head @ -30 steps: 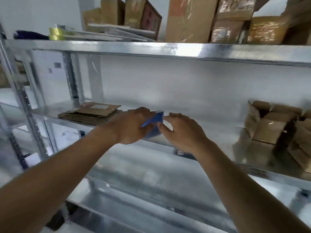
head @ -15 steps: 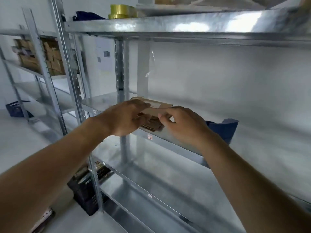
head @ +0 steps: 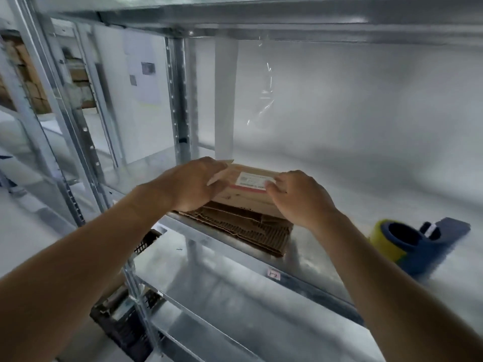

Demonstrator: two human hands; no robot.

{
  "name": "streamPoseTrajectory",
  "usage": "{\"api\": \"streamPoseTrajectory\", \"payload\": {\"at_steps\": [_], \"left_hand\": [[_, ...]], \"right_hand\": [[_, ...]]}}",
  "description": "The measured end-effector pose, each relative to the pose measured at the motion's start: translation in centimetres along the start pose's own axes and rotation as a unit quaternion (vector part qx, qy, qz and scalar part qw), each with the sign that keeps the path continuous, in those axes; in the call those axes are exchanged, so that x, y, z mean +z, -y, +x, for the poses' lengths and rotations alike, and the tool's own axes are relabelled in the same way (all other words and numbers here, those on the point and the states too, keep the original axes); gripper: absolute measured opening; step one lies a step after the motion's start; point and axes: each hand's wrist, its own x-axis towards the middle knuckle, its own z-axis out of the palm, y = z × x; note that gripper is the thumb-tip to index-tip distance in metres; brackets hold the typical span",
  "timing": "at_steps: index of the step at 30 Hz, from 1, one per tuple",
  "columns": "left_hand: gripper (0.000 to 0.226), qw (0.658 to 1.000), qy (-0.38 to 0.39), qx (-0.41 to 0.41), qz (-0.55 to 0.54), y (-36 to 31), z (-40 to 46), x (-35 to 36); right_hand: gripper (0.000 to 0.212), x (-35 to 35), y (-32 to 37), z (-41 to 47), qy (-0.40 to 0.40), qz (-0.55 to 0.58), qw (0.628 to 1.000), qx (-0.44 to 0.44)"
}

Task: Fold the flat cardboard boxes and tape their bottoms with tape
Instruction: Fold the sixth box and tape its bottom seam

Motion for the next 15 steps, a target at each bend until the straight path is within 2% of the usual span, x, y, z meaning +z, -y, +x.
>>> {"api": "streamPoseTrajectory", "payload": {"at_steps": [3,6,8,10,11,15], "left_hand": [[0.056,0.999,0.03,0.034,0.005,2.3,3.2,0.8],[0.05,0.997,0.058,0.06,0.003,4.3,6.5,2.0],[0.037,0.992,0.098,0.067,-0.041,5.6,8.5,2.8],[0.025,0.989,0.117,0.081,-0.041,6.9,10.2,3.5],[0.028,0.988,0.125,0.085,-0.024,7.7,11.1,3.9],[0.061,0.986,0.124,0.113,-0.021,9.7,13.6,5.2]], "right_hand": [[0.055,2.1,0.3,2.0,-0.001,0.003,0.997,0.071],[0.048,3.7,0.8,3.3,-0.006,0.026,0.991,0.133],[0.044,4.4,1.2,3.6,-0.014,0.054,0.984,0.171],[0.043,5.0,1.7,3.7,-0.034,0.059,0.975,0.211],[0.041,5.0,2.0,3.7,-0.046,0.06,0.971,0.228],[0.036,5.1,3.0,3.7,-0.071,0.069,0.959,0.266]]}}
